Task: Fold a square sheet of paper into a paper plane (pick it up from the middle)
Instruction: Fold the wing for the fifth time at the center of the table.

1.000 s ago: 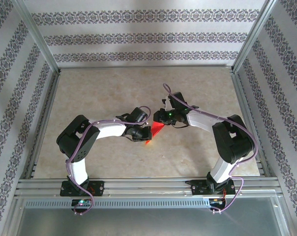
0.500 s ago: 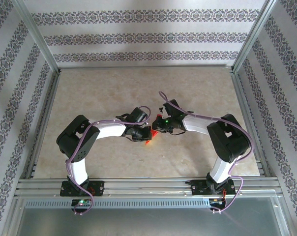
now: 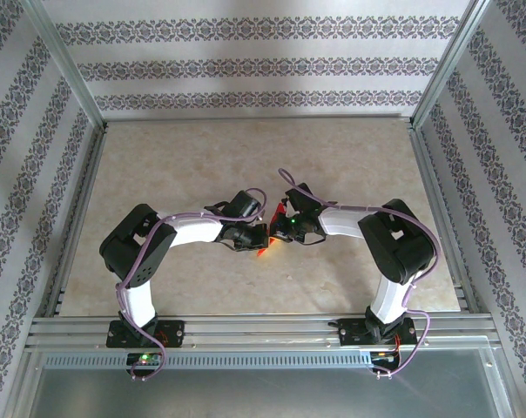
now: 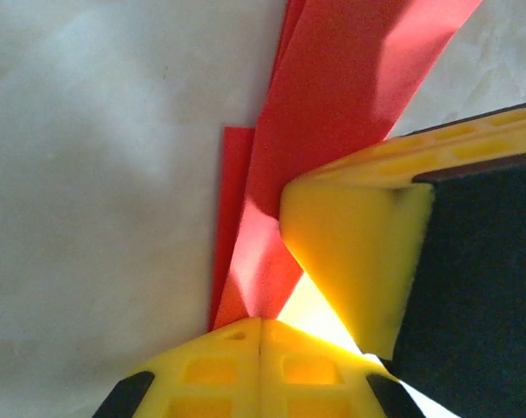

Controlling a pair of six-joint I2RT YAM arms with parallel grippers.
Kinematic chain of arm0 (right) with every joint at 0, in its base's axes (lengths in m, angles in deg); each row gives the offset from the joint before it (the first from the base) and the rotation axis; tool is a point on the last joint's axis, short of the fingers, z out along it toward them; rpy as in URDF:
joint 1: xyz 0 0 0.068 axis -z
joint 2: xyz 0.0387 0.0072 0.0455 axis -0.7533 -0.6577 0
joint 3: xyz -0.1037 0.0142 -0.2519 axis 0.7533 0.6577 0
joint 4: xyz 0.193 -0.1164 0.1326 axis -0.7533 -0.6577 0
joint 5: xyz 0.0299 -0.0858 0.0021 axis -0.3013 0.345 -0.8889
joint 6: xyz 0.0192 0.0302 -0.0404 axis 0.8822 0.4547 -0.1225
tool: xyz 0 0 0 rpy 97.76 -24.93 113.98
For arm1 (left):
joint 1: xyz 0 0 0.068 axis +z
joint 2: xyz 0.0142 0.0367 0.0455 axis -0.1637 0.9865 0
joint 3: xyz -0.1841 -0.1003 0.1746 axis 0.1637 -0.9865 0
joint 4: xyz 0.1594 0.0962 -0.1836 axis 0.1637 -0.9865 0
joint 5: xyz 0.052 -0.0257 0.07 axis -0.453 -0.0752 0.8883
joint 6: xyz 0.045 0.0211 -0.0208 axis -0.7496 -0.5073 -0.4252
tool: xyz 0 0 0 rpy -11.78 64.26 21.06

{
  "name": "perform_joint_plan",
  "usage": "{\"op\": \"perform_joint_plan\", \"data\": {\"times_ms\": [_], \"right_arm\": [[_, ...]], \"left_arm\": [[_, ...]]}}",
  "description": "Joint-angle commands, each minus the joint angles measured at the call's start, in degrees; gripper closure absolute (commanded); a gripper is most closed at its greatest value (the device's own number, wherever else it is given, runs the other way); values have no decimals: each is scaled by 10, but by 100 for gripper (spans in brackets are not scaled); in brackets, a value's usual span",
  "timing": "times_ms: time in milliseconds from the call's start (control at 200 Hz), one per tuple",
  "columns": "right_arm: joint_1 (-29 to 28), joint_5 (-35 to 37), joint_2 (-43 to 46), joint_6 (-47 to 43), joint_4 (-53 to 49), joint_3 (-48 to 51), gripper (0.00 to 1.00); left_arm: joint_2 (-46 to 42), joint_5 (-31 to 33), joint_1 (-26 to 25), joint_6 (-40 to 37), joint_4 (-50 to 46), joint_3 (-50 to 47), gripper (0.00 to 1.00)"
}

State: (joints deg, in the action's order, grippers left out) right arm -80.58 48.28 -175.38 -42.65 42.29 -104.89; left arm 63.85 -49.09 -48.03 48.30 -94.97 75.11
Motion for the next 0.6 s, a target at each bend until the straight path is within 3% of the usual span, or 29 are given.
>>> {"op": "perform_joint_plan", "data": {"times_ms": [0, 595], "right_arm": [[6, 28, -24, -20, -9, 9, 94], [105, 2, -49, -147, -25, -60, 91]], "left_arm": [[6, 24, 1, 3, -47, -23, 100], [7, 24, 1, -15, -73, -38, 100]]}}
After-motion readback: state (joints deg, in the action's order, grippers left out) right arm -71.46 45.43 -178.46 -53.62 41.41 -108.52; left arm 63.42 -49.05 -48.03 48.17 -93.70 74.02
